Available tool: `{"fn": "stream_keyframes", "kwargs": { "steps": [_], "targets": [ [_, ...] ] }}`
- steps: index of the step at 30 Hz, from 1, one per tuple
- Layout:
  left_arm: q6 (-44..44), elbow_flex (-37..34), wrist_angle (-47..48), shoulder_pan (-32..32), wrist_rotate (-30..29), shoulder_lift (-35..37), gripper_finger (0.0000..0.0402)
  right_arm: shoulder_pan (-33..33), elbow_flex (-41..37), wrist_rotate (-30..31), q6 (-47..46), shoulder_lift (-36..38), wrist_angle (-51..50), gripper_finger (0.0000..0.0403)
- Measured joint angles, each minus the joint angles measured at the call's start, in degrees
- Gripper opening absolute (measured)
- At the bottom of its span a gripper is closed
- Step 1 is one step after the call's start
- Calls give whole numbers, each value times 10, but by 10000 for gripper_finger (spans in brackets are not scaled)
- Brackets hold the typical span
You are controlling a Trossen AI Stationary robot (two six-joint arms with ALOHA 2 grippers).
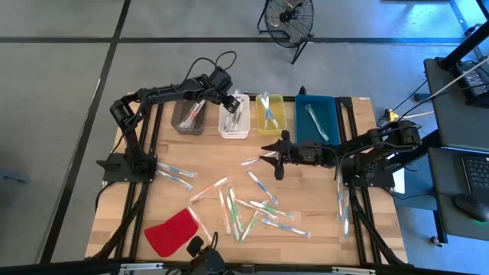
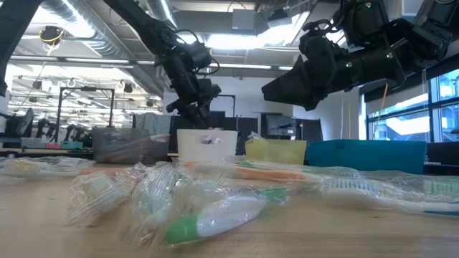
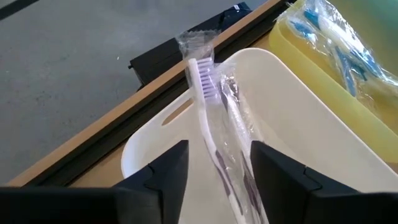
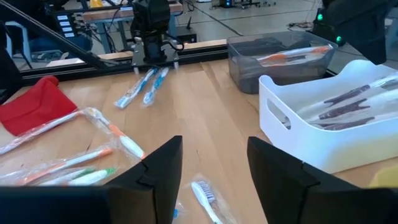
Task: Pick & Place Toothbrushes
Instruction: Put the blue toothbrush into the yellow bin
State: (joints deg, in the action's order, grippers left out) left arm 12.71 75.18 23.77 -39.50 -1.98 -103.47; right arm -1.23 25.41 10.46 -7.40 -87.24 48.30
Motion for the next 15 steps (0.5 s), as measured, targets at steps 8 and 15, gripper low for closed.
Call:
{"fn": "stream_keyframes", "kwargs": {
  "steps": [8, 15],
  "targets": [
    [-15, 0, 10, 0, 5, 7, 186, -7, 10, -23, 14, 0, -16, 177],
    [-56, 0, 58, 7, 3, 60, 175, -44, 139, 15, 68, 0, -299, 159]
  ]
}}
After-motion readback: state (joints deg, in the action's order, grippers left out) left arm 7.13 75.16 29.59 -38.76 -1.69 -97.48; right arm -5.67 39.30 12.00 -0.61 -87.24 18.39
